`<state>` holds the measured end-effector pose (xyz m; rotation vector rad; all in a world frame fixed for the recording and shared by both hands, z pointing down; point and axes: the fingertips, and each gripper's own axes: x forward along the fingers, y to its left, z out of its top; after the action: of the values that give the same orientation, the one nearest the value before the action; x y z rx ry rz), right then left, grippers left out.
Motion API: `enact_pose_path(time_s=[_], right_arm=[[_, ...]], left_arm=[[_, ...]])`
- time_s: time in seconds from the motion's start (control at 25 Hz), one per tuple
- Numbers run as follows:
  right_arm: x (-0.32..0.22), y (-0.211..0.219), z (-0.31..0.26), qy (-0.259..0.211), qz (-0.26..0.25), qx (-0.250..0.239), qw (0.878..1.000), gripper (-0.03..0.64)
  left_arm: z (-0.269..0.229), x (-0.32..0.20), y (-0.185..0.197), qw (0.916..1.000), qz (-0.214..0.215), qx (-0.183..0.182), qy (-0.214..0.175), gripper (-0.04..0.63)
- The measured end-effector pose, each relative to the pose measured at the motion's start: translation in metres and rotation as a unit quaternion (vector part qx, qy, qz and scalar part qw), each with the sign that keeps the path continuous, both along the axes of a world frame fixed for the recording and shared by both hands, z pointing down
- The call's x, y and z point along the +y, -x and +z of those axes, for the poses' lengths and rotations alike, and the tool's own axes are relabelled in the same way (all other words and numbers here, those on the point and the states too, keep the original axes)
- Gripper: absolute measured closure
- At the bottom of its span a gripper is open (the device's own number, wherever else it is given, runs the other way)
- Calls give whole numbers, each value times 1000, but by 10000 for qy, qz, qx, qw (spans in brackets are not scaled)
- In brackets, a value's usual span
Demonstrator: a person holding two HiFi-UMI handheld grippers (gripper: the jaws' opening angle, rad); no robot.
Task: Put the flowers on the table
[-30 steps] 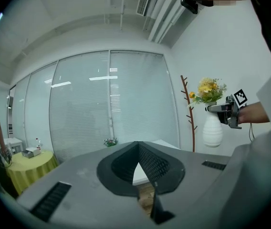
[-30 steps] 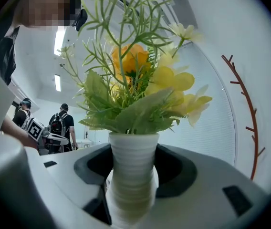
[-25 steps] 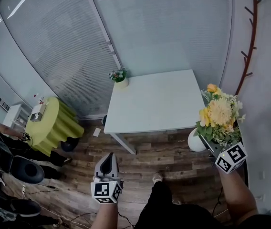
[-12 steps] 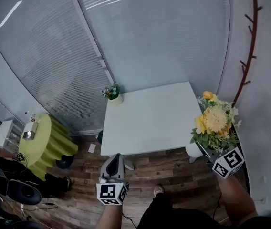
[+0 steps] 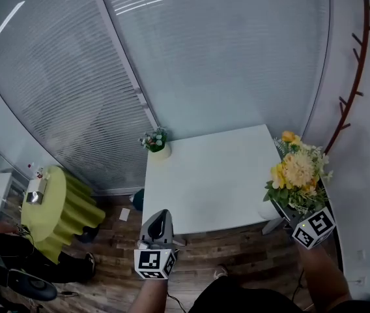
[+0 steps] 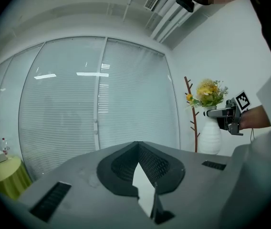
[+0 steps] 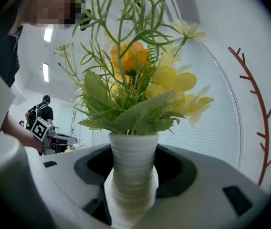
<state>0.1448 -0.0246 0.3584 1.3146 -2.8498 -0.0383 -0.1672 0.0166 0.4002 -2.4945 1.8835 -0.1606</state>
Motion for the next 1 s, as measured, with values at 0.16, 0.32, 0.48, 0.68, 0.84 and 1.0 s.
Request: enact_pose_path(time_s=[0.16,0.32,0.48,0.68,0.84,1.0], right_arm=[[-29,20,3,25,27,44,10000,353],[-55,39,4,37,104,82,9999,353],[-80,53,4,-30,178,101,9998,353],[-152,71,30,87,153,127,9998,353],[-162,73,28,173,156,227,9995,353],[-208,78,48,258,-7,241,9994,351]], left_arm=[[5,-34,21,10000,27,51,28,600],[9,-64,38,9999,127,43,28,600],[12,-94,51,9997,244,16,-1,600],[34,-170,65,9997,251,-9,57,600],[30,-182,59,9995,309,63,50,600],[47,-217,58,9997,148,110,147,600]])
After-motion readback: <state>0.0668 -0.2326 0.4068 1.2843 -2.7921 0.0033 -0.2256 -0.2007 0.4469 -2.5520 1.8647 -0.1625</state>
